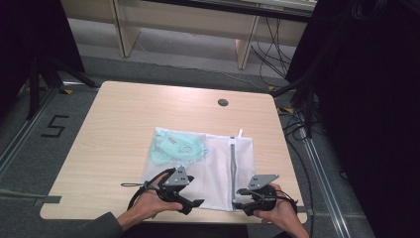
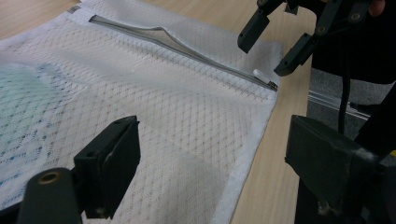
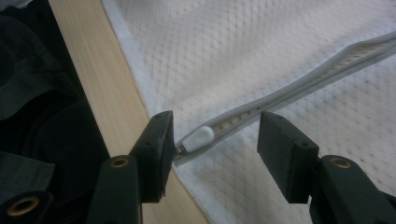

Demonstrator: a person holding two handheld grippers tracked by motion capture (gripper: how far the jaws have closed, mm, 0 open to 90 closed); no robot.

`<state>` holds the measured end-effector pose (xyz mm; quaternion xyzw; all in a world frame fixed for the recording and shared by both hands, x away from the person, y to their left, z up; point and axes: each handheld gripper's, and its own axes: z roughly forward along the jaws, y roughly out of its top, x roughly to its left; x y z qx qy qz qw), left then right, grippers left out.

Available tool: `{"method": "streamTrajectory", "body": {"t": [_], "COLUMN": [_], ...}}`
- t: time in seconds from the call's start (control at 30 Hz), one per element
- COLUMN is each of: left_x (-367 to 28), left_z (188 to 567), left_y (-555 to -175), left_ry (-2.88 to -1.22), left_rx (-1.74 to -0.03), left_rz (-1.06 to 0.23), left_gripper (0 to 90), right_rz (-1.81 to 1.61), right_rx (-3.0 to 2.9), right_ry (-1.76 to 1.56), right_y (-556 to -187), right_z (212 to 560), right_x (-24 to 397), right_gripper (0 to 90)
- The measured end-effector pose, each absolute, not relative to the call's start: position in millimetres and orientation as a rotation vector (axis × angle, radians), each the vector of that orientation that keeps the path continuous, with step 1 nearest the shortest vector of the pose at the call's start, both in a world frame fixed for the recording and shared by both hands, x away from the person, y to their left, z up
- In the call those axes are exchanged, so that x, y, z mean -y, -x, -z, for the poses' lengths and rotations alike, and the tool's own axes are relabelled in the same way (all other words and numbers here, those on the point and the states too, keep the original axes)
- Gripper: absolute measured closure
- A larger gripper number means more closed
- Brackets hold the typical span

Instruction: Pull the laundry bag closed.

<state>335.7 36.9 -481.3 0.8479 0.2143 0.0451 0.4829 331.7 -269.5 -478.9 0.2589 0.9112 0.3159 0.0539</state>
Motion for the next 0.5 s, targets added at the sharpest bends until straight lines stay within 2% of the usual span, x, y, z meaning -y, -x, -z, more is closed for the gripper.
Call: {"method": "streamTrajectory", "body": {"t": [0.5], "left_x": [-38], "left_z": [481], "left_y": [-336], "left_ry": [-2.062], "left_rx": [-0.519], "left_rz": [-0.124], "left_gripper": [17.6], "right_rz": [-0.925], "right_rx": [-2.875], "right_ry": [-0.628], "right_y": [-336], "right_z": [487], "right_x": [257], "right_gripper": [51.9]}}
